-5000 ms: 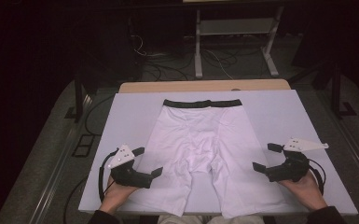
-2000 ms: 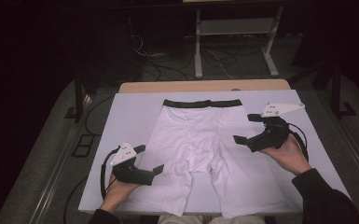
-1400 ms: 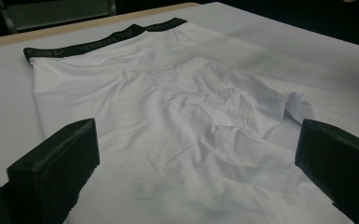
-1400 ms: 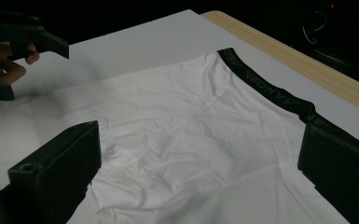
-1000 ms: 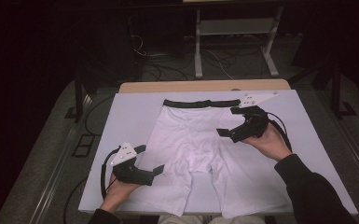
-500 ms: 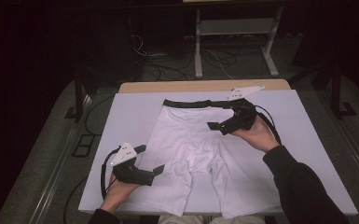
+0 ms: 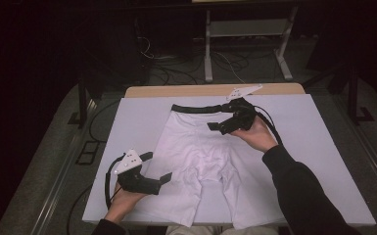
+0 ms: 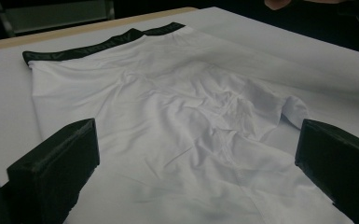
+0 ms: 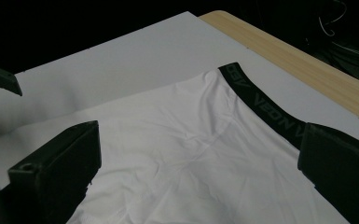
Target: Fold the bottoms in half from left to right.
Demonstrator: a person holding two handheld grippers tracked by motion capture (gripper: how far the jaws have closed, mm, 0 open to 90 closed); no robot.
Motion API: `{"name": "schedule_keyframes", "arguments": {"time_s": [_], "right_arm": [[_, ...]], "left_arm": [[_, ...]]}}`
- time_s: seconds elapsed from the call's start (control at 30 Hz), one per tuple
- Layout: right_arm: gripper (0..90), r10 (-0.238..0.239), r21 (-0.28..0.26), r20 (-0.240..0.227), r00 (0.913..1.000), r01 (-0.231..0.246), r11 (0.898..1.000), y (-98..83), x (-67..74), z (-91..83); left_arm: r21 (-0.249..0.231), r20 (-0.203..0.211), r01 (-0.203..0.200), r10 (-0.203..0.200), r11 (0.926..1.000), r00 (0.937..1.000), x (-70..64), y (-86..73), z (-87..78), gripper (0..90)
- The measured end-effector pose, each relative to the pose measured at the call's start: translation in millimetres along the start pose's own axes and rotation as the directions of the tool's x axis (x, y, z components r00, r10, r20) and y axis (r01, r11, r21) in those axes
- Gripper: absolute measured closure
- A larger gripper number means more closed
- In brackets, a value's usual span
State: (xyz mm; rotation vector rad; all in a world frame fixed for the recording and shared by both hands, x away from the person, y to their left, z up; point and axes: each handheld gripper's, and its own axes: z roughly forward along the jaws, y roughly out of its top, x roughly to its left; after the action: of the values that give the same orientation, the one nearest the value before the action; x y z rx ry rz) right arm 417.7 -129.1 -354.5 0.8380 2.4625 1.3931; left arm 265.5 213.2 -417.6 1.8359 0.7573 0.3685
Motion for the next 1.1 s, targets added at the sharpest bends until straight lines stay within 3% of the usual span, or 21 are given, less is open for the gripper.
{"name": "schedule_keyframes", "arguments": {"time_s": [0.7,1.1], "right_arm": [[0.0,-0.019,-0.007,-0.017,0.9997,0.019,1.0,25.6,-1.1,35.4],[0.0,-0.014,0.007,0.004,0.9999,0.014,1.0,34.2,-10.2,60.4]], "left_arm": [[-0.006,-0.003,0.009,-0.009,0.9999,1.0,0.6,-0.2,-1.4,0.0],[-0.005,0.002,0.011,-0.011,0.9999,0.9999,1.1,-0.1,-1.3,0.0]]}}
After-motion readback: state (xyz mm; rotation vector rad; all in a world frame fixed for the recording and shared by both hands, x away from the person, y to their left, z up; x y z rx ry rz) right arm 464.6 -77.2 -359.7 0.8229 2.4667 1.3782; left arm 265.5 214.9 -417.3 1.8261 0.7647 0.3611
